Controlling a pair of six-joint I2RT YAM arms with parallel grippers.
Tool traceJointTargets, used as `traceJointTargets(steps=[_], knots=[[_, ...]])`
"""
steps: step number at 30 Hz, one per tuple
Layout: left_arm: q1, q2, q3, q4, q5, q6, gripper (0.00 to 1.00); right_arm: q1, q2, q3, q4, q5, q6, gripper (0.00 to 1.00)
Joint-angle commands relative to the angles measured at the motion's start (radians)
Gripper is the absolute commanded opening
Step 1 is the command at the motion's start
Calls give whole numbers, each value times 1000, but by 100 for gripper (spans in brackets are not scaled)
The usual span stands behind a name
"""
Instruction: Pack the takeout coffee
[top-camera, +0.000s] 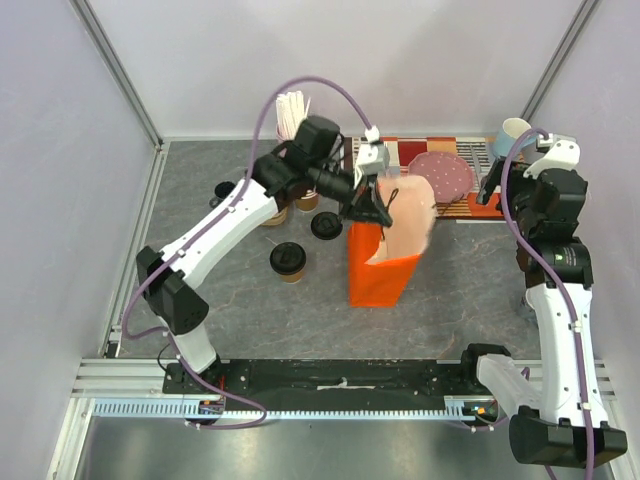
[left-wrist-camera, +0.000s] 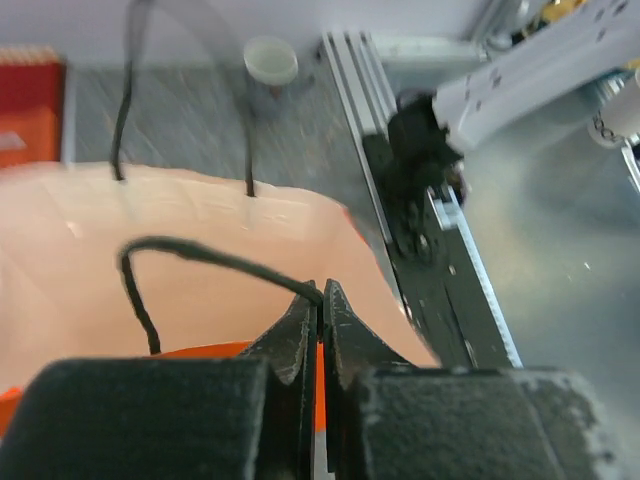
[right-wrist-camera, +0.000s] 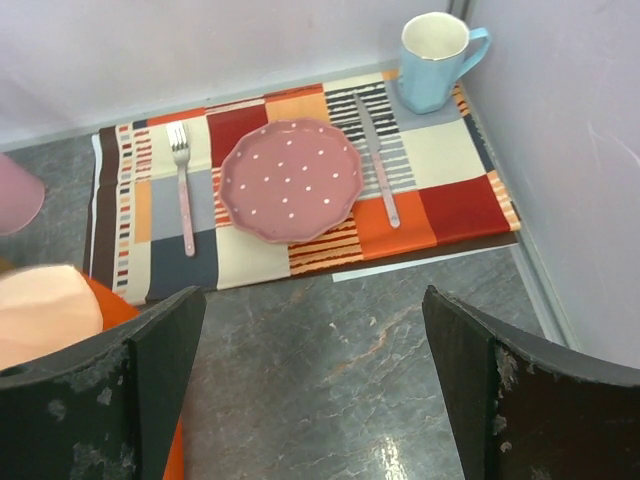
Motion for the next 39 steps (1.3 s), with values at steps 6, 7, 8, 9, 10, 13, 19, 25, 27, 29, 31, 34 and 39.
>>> traceJointTargets(steps=[6,7,8,9,10,13,19,25,27,29,31,34,39], knots=[[88,-110,-246,36,80,75,2,-5,-13,-22,34,-236,-27,98],[94,-116,-255,36,66,73,2,-5,-11,-19,37,-248,-24,98],[103,-124,-259,36,58,73,2,-3,-8,-16,36,-259,-24,98],[108,-129,-260,36,54,67,2,-3,0,-12,36,-282,-24,98],[111,-136,-262,39,52,58,2,-3,3,-3,36,-291,-24,98],[119,-142,-242,43,17,-9,2,-5,17,4,36,-342,-27,98],[119,-150,-183,36,-70,-86,60,-3,32,12,39,-416,-24,98],[119,-161,-110,-21,-213,-73,99,-3,41,15,43,-451,-24,98],[120,-165,-78,-50,-242,-43,100,-2,47,14,47,-463,-24,98],[120,-165,-58,-69,-249,-30,100,-3,53,14,53,-479,-18,98],[119,-165,-39,-87,-252,-27,100,-2,63,15,56,-488,-14,98],[120,-167,-44,-93,-253,-36,100,0,70,18,57,-496,-11,98],[126,-165,-73,-83,-328,-53,100,1,66,15,57,-503,-14,98]])
